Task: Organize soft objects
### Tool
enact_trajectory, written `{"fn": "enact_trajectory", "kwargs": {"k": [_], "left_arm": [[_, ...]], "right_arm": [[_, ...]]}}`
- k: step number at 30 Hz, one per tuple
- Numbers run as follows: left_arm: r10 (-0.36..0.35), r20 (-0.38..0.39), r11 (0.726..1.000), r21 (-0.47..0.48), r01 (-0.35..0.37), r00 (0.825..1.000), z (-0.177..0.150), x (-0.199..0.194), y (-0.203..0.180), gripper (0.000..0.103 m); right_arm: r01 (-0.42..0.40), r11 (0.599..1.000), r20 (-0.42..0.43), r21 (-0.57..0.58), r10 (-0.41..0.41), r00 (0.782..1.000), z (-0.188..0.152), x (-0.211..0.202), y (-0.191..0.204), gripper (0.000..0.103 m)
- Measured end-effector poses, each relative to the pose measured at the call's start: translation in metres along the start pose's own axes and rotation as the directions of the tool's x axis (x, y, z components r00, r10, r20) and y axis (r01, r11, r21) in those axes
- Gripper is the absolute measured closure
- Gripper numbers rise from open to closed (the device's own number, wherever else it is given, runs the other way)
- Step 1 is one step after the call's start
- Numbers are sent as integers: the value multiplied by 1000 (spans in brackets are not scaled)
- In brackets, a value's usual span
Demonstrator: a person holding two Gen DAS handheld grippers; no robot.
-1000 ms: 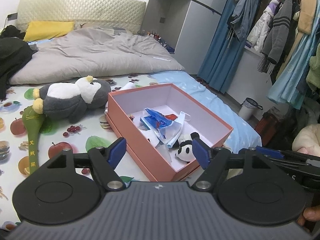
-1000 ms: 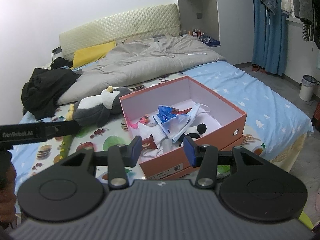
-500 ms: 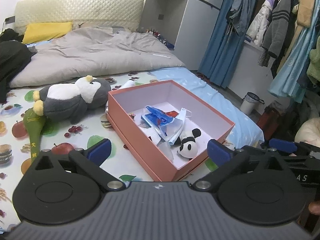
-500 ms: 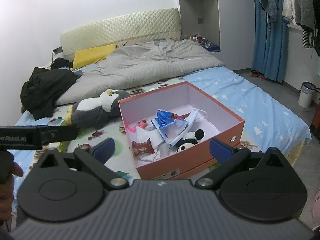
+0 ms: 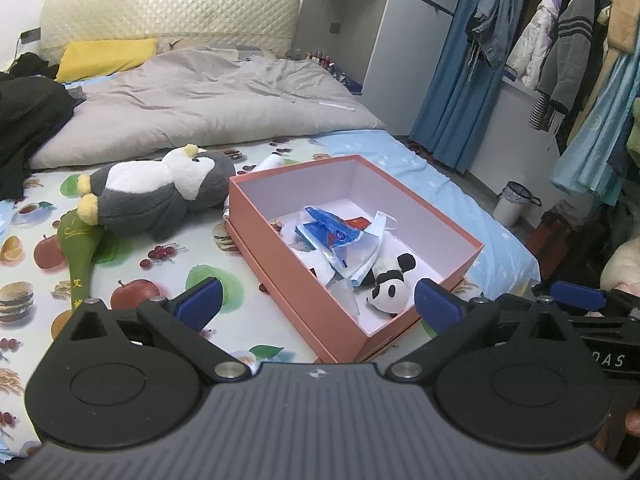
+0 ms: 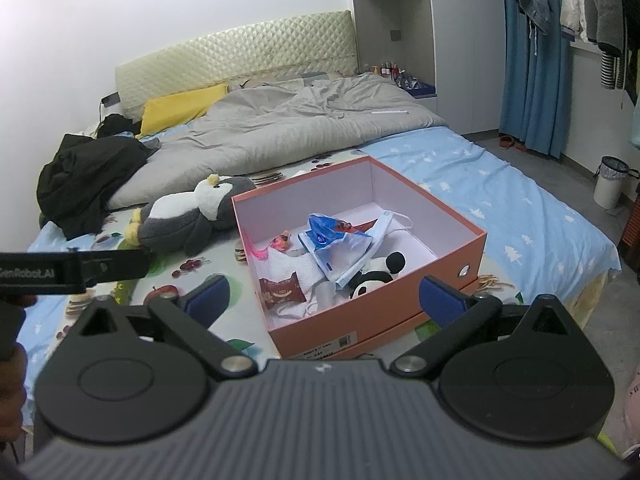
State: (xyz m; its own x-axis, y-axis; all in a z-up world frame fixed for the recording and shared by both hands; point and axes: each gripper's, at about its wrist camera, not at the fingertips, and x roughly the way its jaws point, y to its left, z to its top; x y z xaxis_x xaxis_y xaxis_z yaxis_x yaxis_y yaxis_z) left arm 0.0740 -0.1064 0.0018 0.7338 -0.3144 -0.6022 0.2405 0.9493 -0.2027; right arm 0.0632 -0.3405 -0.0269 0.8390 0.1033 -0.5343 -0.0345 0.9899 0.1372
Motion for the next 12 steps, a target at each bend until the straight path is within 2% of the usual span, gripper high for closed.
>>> {"fn": "enact_trajectory", "kwargs": {"k": [12], "left_arm": [[3,5,1000,-13,-3,1000,-2,1,1,0]], "right_arm": [[-1,1000,-4,0,1,1000,1,1,-1,0]]}}
